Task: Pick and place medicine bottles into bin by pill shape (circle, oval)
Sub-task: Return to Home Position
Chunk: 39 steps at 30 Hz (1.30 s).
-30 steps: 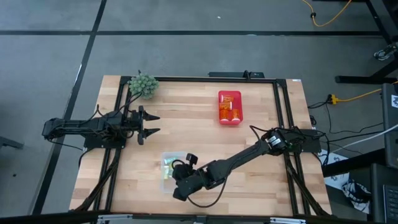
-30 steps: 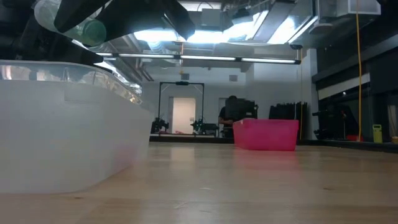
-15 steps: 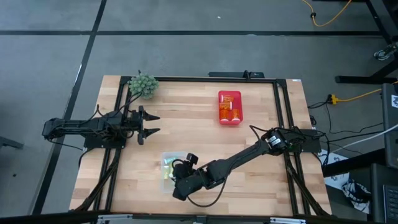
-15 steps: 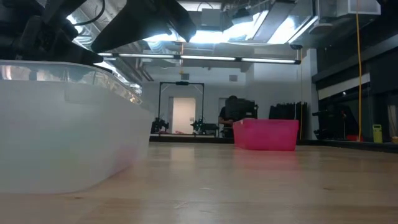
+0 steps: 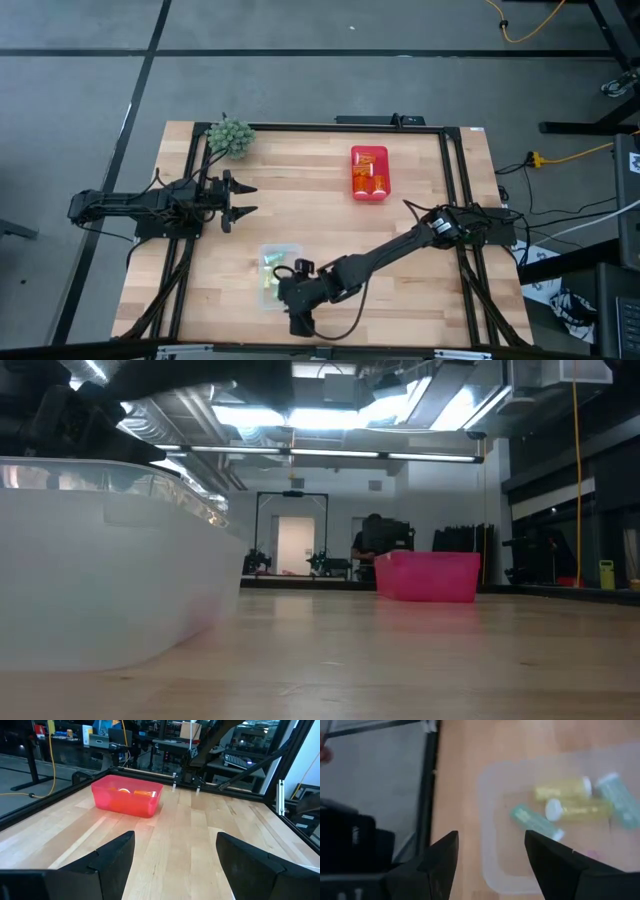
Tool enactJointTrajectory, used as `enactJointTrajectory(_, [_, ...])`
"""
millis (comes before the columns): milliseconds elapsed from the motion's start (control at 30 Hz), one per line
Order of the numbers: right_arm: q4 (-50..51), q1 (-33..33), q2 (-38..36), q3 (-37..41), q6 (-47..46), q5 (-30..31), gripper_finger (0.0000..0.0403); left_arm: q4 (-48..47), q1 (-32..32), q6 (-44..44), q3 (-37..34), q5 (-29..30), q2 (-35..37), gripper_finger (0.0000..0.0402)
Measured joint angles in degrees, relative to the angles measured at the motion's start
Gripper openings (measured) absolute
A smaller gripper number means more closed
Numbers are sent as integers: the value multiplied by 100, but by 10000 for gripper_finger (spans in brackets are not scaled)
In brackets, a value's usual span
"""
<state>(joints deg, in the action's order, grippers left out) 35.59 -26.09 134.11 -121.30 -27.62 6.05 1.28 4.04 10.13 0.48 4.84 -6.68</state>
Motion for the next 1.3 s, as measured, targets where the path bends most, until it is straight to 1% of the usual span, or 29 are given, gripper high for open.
enactJointTrajectory(100, [148, 1, -5, -268, 719, -297, 232, 0, 1, 0, -1, 0, 0, 273])
enactJointTrajectory(233, [383, -22, -5, -623, 1119, -316, 233, 0, 0, -2, -1, -1, 0, 273])
enactJointTrajectory(300, [782, -19, -5, -857, 1111, -312, 233, 0, -1, -2, -1, -1, 0, 273])
enactJointTrajectory(367, [1276, 13, -5, -1103, 914, -226, 233, 0, 1, -2, -1, -2, 0, 273])
enactJointTrajectory(433, [1962, 76, -6, -1372, 648, 24, 233, 0, 1, 0, -1, -2, 0, 273])
enactJointTrajectory(533, [2412, 136, -277, -1195, 436, 475, 233, -2, -1, 0, 0, -1, 0, 273])
enactJointTrajectory(700, [3050, 77, -684, -1160, 142, 1037, 233, -2, 0, -7, -1, 0, 0, 273])
enactJointTrajectory(867, [3147, -83, -1061, -1157, 755, 1459, 233, -2, 1, -13, 1, -2, 0, 273])
enactJointTrajectory(1000, [3152, -194, -1320, -1158, 950, 1533, 233, 0, 1, -9, -1, -2, 0, 273])
enactJointTrajectory(1133, [3245, -202, -1339, -1158, 1311, 1659, 233, 0, 1, -7, 1, -2, 0, 273])
enactJointTrajectory(1200, [3388, -208, -1314, -1136, 1336, 1648, 233, 0, 1, -2, -1, -2, 0, 273])
enactJointTrajectory(1300, [3480, -192, -1336, -827, 1272, 1662, 233, 0, 1, 0, 1, -2, 0, 273])
